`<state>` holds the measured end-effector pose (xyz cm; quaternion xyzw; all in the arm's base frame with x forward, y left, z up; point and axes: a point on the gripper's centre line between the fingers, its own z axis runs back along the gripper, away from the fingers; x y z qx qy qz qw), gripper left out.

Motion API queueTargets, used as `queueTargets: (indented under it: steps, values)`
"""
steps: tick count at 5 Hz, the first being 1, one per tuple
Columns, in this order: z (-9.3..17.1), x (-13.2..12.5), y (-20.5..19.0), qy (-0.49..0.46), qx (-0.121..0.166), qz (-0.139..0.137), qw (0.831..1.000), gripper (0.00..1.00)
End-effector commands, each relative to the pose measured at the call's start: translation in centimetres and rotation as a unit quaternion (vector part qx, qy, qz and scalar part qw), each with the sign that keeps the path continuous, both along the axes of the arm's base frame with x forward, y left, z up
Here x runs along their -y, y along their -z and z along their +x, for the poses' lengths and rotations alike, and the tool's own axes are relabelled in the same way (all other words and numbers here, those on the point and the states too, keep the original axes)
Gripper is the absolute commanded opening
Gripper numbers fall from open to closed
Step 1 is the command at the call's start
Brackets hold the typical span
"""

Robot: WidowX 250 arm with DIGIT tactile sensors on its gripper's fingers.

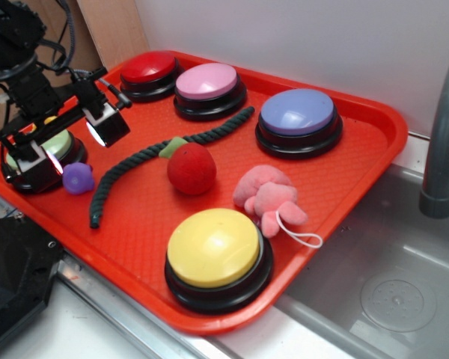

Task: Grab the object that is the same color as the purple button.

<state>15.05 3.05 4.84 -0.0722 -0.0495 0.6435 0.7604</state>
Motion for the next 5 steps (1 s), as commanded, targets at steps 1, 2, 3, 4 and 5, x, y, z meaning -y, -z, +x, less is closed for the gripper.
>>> queueTargets:
  steps: [1, 2, 3, 4, 5]
  values:
    - [0.2, -0.8, 1.3, -0.047, -0.023, -0.016, 0.998, 1.00]
    - [0.2, -0.6, 2.2, -0.054, -0.039, -0.015, 0.998, 1.00]
    - [0.3, -0.7, 2.3, -0.060, -0.042, -0.011, 0.997, 0.94]
    - [0.2, -0.9, 2.6, -0.064, -0.044, -0.015, 0.997, 0.00]
    - [0.3, -0.7, 2.2, -0.051, -0.036, -0.012, 0.998, 0.00]
